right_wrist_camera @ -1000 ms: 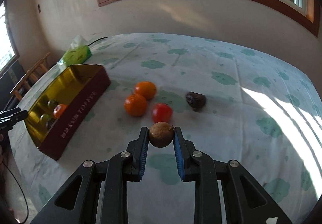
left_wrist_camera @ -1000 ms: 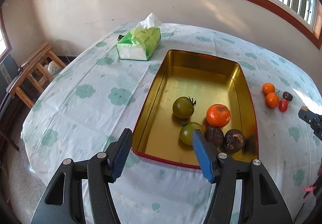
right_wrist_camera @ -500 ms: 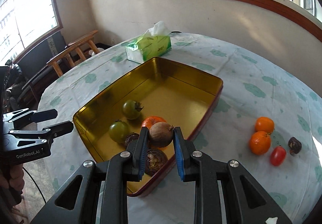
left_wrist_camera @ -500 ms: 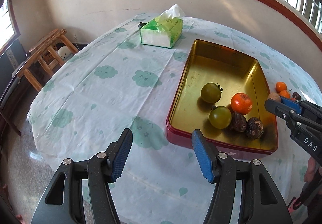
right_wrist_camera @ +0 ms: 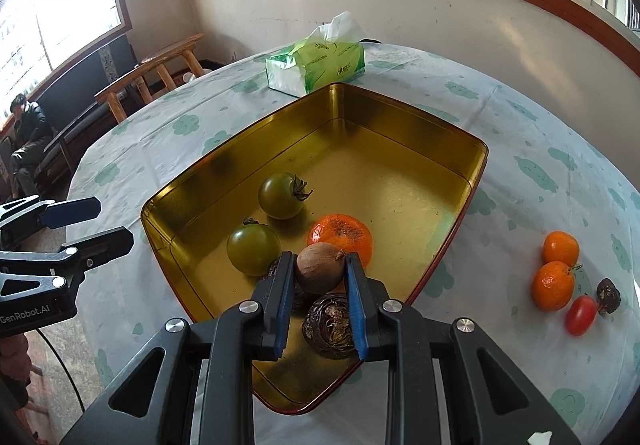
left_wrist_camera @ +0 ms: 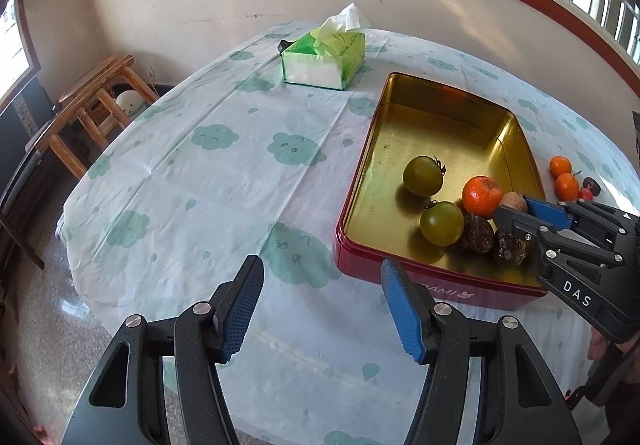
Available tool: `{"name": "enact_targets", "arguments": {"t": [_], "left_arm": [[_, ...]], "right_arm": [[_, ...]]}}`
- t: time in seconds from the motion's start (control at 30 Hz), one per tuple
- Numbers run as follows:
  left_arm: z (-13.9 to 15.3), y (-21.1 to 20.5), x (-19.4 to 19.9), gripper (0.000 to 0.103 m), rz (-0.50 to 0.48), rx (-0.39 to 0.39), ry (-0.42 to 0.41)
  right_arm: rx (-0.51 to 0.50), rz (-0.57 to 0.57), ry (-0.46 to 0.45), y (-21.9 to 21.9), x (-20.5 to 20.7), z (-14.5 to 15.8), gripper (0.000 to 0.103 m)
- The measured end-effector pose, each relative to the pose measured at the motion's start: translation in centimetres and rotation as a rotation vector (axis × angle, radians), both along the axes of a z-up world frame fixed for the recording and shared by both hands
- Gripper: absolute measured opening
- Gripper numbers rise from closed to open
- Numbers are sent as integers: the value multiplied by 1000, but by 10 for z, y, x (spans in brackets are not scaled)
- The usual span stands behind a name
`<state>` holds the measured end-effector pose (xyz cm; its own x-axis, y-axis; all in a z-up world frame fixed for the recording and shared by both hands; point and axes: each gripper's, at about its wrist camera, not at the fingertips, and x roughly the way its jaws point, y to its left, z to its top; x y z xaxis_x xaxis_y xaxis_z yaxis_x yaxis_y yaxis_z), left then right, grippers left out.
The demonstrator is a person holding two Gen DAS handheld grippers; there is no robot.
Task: Organize fruits
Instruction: 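Carry the brown fruit into the tin and open the right gripper, then grasp the red tomato with the right gripper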
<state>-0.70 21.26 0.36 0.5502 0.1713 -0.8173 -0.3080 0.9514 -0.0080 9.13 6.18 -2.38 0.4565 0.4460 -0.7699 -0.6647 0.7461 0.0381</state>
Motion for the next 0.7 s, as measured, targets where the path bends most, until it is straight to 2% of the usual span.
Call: {"name": "enact_targets", "arguments": {"t": [0.3, 0.4, 0.7], "left_arm": [[2, -8, 3, 62, -24, 7, 7], [5, -10, 3, 62, -28, 13, 2], [14, -32, 13, 62, -71, 21, -13]], "right_arm": [[23, -23, 8, -4, 3, -5, 25], [29, -19, 9, -5, 2, -4, 28], [102, -61, -41, -34, -7, 19, 32]]}}
